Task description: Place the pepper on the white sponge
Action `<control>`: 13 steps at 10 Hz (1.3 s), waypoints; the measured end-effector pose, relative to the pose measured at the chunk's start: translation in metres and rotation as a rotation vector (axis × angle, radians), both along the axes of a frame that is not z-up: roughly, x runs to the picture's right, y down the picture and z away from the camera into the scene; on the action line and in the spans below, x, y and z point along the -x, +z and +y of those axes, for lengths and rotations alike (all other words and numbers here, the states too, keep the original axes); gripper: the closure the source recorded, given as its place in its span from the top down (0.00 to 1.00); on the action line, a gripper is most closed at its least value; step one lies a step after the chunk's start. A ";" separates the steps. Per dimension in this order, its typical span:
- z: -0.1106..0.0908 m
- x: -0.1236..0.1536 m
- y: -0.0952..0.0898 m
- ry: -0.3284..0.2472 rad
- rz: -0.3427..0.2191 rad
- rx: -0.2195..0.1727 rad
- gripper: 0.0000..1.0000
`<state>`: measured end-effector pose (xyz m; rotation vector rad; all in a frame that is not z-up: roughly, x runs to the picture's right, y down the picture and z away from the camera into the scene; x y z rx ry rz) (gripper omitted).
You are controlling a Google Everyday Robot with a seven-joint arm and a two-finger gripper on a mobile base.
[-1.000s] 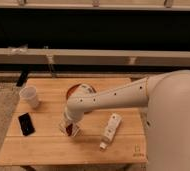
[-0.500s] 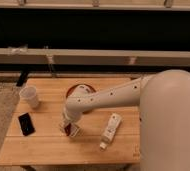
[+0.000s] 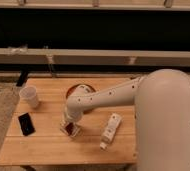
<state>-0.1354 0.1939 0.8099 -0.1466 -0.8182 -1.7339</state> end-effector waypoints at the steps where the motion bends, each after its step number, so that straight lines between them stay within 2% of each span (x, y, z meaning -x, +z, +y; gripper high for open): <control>1: -0.001 -0.004 0.000 0.004 0.006 0.001 0.80; 6: -0.007 -0.029 -0.008 0.031 0.020 0.003 0.80; 9: -0.011 -0.037 -0.013 0.050 0.025 -0.010 0.80; 12: -0.017 -0.043 -0.001 0.056 0.060 -0.035 0.80; 13: -0.021 -0.043 0.012 0.054 0.078 -0.046 0.80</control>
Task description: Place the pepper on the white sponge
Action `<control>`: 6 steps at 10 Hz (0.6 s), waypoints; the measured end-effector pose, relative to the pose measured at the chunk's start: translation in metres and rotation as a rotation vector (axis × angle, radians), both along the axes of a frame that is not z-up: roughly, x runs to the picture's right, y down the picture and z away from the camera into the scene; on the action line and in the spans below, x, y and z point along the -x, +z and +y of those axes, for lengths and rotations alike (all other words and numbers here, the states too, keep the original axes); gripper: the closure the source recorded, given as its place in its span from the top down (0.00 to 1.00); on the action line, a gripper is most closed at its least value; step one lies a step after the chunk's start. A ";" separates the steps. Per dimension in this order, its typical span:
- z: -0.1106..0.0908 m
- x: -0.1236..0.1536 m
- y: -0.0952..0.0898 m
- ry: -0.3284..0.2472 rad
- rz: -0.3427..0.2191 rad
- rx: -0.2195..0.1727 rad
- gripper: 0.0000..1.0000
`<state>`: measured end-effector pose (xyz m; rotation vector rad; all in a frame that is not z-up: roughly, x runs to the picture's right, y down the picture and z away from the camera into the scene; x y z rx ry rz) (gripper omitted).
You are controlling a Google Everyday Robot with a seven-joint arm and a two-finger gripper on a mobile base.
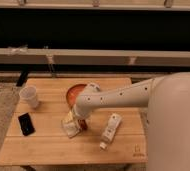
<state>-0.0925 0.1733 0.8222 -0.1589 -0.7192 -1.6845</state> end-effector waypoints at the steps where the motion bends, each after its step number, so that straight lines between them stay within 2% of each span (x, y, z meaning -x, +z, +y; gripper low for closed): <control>1: -0.003 -0.003 0.009 0.003 0.014 -0.005 0.80; 3: -0.008 -0.009 0.022 0.014 0.043 -0.010 0.73; 4: -0.010 -0.008 0.028 0.020 0.052 -0.011 0.61; 6: -0.014 -0.014 0.033 0.035 0.070 -0.014 0.58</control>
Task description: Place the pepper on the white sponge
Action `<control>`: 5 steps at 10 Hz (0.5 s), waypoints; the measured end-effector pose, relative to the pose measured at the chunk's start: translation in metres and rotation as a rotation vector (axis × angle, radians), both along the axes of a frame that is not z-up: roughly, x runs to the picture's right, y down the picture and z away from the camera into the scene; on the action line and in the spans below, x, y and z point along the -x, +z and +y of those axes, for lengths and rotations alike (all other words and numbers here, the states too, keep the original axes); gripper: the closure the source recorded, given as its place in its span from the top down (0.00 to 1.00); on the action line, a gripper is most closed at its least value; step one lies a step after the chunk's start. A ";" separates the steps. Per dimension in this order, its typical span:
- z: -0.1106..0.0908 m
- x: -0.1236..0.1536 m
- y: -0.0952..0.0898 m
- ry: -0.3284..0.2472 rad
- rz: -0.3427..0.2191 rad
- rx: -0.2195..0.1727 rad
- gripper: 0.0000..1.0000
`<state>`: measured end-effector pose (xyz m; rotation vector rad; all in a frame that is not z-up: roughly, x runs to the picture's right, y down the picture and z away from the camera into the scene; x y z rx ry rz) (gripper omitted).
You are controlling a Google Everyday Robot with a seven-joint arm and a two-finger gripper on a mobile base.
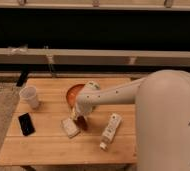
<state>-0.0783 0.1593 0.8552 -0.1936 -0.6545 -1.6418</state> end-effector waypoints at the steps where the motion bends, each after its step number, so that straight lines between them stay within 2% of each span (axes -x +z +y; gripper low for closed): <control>1: -0.001 -0.002 0.001 0.005 0.006 0.000 0.58; 5: -0.001 -0.012 0.006 0.025 0.030 0.003 0.58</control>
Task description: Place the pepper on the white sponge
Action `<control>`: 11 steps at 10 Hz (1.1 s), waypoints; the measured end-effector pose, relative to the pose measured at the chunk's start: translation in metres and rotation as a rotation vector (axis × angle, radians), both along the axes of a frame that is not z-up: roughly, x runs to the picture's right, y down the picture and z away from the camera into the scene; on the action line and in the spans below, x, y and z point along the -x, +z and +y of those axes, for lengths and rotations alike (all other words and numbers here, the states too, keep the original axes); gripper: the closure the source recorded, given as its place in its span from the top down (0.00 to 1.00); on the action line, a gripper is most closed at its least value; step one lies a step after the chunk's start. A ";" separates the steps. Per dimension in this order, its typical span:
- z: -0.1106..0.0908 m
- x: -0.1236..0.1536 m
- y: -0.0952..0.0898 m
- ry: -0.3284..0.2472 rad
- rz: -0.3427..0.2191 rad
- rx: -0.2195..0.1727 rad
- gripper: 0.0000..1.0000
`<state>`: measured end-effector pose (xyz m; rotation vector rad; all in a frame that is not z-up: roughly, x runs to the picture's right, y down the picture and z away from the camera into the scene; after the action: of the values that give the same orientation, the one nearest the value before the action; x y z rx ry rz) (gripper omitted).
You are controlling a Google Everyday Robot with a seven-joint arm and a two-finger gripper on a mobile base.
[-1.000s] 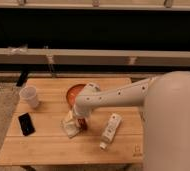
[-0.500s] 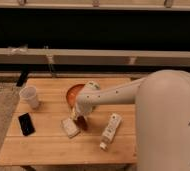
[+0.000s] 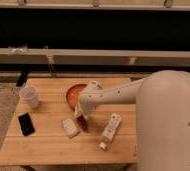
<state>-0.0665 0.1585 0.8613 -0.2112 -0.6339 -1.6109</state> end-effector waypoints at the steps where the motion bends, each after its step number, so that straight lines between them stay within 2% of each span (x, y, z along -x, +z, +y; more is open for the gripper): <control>1: 0.002 -0.002 0.001 0.001 0.006 0.002 0.58; 6: 0.009 -0.003 0.003 -0.008 0.010 0.013 0.58; 8: 0.011 -0.001 0.002 -0.016 0.006 0.015 0.46; 11: 0.009 -0.004 -0.002 -0.024 0.007 0.011 0.15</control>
<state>-0.0626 0.1677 0.8598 -0.2336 -0.6372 -1.6294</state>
